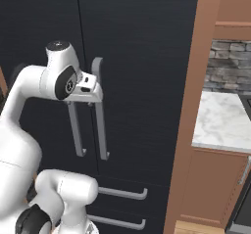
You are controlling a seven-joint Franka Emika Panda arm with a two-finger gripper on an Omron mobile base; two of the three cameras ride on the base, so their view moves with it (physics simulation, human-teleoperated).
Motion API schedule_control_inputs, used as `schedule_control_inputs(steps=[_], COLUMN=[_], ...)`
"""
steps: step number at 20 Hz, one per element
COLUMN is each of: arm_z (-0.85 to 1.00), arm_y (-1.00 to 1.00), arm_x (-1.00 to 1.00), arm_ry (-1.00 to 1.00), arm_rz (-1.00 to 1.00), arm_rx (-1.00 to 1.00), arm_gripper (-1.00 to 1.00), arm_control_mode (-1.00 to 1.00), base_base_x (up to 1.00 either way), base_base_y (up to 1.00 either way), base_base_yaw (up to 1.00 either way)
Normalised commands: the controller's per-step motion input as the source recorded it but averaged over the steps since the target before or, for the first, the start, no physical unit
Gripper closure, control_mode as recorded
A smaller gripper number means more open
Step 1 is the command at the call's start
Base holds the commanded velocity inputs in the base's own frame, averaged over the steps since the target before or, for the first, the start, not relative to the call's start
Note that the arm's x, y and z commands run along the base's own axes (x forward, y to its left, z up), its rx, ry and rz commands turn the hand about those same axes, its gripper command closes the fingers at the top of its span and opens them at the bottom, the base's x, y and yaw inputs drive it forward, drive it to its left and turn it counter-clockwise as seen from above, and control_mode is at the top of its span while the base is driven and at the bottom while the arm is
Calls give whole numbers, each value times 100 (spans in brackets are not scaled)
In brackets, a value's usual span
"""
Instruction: Retrieve the orange and mango from the fridge and place them into the bowl on the dining table.
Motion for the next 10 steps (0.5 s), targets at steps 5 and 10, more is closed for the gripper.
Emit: schedule_control_inputs(steps=[5,10], arm_z=[-5,-5], arm_y=[0,0], arm_x=[-66,-56], arm_ry=[-12,-9], arm_rz=[0,0], arm_rx=[0,0], arm_gripper=[-100,-100], arm_control_mode=[-100,-100], base_base_x=[0,0], base_base_y=[0,0], base_base_yaw=[0,0])
